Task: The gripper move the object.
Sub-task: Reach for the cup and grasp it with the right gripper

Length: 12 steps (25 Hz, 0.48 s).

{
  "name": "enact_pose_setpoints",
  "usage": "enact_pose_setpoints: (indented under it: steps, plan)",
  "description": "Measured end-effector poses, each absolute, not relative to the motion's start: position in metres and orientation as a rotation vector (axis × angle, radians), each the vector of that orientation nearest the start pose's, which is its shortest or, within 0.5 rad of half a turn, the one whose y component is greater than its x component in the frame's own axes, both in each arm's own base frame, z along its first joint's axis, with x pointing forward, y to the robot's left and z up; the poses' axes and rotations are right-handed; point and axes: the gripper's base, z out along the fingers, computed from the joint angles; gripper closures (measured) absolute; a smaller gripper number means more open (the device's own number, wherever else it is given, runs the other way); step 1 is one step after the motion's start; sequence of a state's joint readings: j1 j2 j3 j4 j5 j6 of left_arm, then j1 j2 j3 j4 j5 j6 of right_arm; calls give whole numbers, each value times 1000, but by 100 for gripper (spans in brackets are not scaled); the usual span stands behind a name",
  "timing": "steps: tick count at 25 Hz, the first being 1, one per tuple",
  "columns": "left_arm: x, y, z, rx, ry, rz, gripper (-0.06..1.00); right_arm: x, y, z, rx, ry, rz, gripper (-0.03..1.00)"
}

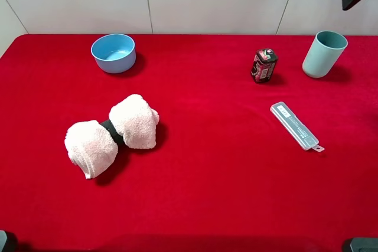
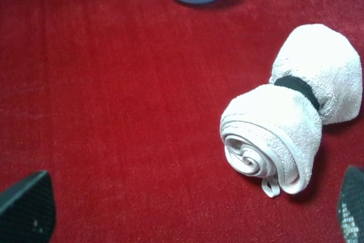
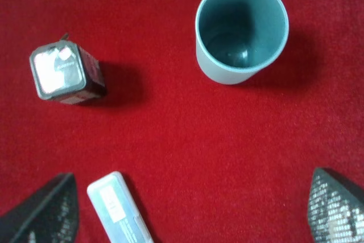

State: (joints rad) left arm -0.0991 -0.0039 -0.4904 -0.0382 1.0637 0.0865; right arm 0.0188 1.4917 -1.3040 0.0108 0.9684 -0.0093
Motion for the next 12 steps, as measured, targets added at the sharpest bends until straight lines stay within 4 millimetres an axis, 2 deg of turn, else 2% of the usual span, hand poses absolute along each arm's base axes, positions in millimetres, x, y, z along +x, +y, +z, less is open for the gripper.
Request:
enact_pose_setpoints:
  steps: [6, 12]
  plan:
    - [-5, -3, 274, 192, 2044, -54, -4, 350, 5, 301, -20, 2712, 15, 36]
    - [-5, -3, 274, 192, 2044, -54, -4, 378, -25, 277, 129, 2756, 3, 36]
